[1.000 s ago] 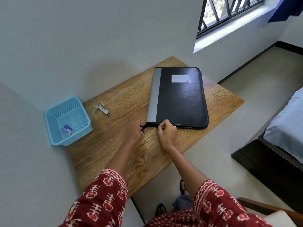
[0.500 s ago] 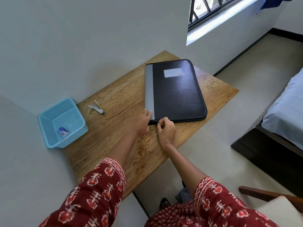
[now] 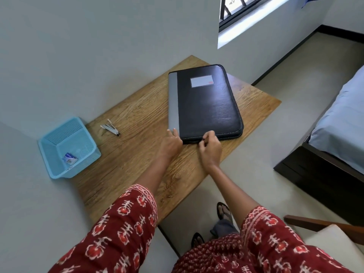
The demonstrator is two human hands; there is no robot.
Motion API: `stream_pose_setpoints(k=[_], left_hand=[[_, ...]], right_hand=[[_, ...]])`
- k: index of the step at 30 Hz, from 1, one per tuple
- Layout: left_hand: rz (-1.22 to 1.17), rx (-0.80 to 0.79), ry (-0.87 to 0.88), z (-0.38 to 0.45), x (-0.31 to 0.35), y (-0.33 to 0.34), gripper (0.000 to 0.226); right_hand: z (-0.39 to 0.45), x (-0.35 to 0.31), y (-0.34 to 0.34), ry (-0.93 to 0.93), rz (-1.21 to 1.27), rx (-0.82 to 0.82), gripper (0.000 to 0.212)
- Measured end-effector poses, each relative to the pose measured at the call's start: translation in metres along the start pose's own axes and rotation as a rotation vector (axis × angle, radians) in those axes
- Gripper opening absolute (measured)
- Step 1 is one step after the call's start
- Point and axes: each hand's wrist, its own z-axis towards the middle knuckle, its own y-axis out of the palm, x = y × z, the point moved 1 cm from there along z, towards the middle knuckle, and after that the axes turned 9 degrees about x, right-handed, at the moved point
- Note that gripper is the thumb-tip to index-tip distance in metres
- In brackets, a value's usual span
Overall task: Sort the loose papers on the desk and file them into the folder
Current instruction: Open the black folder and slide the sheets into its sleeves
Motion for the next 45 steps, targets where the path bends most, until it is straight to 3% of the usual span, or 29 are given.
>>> stream_pose_setpoints(k=[2,5,7,13,17,21,24,27,31,35,41,45], left_hand=[[-0.019,-0.195,-0.050,-0.002,-0.004,-0.005,0.035],[-0.057,-0.114,-0.144,-0.006,-0.005,-0.011,0.031],[-0.002,-0.204,-0.149,-0.015,-0.007,-0.026,0.035],[-0.065,-0.210,-0.231,-0.028,-0.020,-0.002,0.033],[-0.230,-0.379,-0.337,0.006,-0.007,-0.031,0.026],[-0.421,-0.363,-0.214,0.046,0.055,-0.052,0.060],[-0.247,-0.340,-0.194,0.064,0.094,-0.051,0.070],[-0.224,-0.414,-0.267,0.080,0.104,-0.044,0.069],[-0.202,-0.514,-0.376,0.090,0.125,-0.050,0.052],[-0.086,-0.573,-0.404,0.081,0.135,-0.054,0.050],[0.097,-0.700,-0.380,0.006,0.113,-0.048,0.048],[0.033,-0.851,-0.446,-0.010,0.098,-0.053,0.040]], right_hand=[[0.011,0.015,-0.019,0.012,-0.003,0.039,0.015],[0.027,0.038,-0.049,-0.003,-0.039,0.100,0.014],[0.038,0.050,-0.063,-0.011,-0.060,0.120,0.013],[0.066,0.051,-0.074,-0.110,-0.085,-0.153,0.023],[0.078,0.051,-0.068,-0.137,-0.050,-0.275,0.026],[0.098,0.053,-0.066,-0.145,-0.015,-0.411,0.035],[0.110,0.054,-0.064,-0.204,-0.014,-0.523,0.037],[0.122,0.061,-0.060,-0.276,0.016,-0.533,0.035],[0.139,0.067,-0.056,-0.350,0.044,-0.561,0.030],[0.149,0.067,-0.053,-0.398,0.091,-0.611,0.027],[0.184,0.059,-0.037,-0.253,0.081,-0.612,0.026],[0.206,0.061,-0.034,-0.227,0.079,-0.602,0.025]])
